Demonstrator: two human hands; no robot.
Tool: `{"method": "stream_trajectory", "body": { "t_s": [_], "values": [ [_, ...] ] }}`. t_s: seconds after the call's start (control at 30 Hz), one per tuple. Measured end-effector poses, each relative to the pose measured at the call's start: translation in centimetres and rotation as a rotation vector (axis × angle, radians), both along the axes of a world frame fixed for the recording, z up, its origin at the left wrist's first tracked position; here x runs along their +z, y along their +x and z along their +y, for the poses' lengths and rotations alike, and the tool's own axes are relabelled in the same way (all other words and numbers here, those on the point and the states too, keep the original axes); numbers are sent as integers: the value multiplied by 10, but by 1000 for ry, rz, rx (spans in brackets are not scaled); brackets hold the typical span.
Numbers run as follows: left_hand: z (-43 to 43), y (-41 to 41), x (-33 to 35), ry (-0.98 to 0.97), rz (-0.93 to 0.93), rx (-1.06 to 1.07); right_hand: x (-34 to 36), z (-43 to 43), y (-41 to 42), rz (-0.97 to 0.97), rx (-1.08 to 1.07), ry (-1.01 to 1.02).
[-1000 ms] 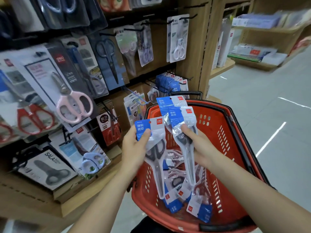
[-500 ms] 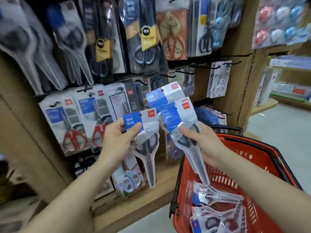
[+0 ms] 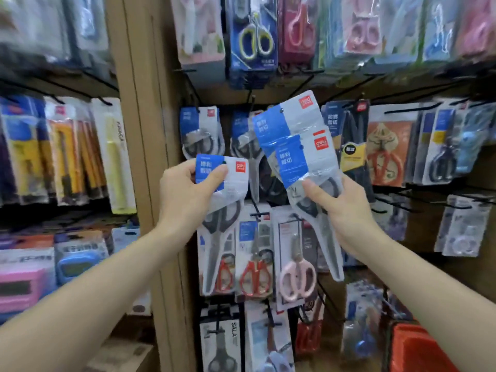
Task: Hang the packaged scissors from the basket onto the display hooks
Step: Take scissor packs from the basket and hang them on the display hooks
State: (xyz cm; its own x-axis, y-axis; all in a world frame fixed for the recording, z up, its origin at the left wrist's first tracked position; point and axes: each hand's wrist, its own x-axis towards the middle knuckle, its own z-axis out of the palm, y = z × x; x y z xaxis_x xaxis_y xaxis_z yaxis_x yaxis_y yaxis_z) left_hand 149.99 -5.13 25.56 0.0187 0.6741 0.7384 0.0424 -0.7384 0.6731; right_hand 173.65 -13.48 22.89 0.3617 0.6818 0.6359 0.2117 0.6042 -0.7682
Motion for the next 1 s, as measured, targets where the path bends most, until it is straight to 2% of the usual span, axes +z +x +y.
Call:
{"method": "stream_trajectory", "body": {
  "t_s": [0.3, 0.53, 0.83, 1.0],
  "values": [
    [38, -18, 59, -87, -110, 114, 5, 53, 22, 13, -72, -42],
    [59, -2, 89, -293, -336, 20, 14, 76, 13, 17, 71, -126],
    [74, 21, 99, -244, -499, 123, 16, 96, 8, 94, 149, -196],
    [83, 33, 109, -313, -634, 67, 13, 98, 8, 94, 173, -222]
  ]
}}
